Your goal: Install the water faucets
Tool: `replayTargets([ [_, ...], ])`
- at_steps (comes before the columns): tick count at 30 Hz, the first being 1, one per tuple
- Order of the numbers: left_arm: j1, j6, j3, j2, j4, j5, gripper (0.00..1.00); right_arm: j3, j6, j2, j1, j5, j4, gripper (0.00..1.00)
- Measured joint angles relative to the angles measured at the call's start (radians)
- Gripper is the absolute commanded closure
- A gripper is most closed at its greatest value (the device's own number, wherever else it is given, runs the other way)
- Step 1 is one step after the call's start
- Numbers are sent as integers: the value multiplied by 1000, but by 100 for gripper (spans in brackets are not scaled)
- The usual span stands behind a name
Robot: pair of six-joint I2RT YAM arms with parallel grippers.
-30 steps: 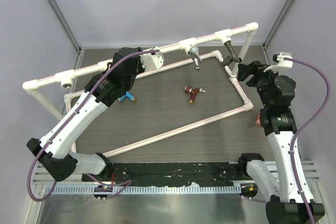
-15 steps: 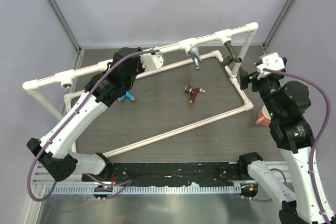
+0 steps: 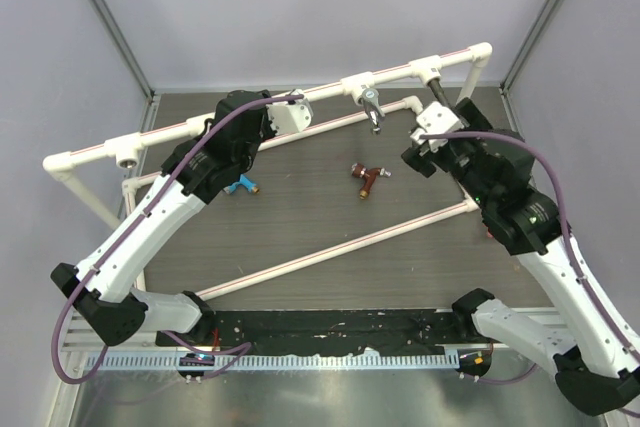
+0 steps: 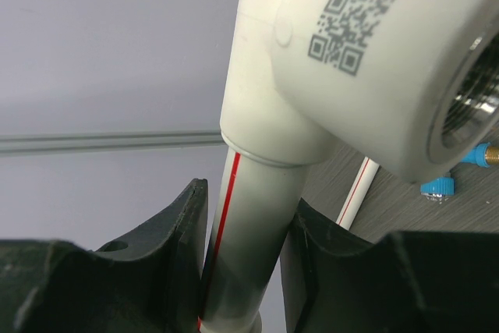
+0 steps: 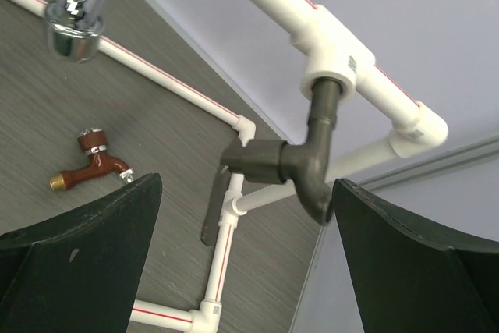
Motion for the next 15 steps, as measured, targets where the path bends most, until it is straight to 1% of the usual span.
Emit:
replayTargets([
  [1,0,0,0,0,0,0,100,0,-16,11,23,16,-3,1],
  [5,0,0,0,1,0,-1,100,0,-81,38,143,127,-10,0],
  [8,0,0,0,2,0,-2,100,0,-93,45,188,186,-14,1],
  [10,0,0,0,2,1,-2,100,0,-92,51,197,212,-25,0],
  [14,0,0,0,2,0,-3,100,0,-67,76,198,248,-91,8],
  [15,0,0,0,2,0,-3,100,0,-58,85,198,253,-111,13],
])
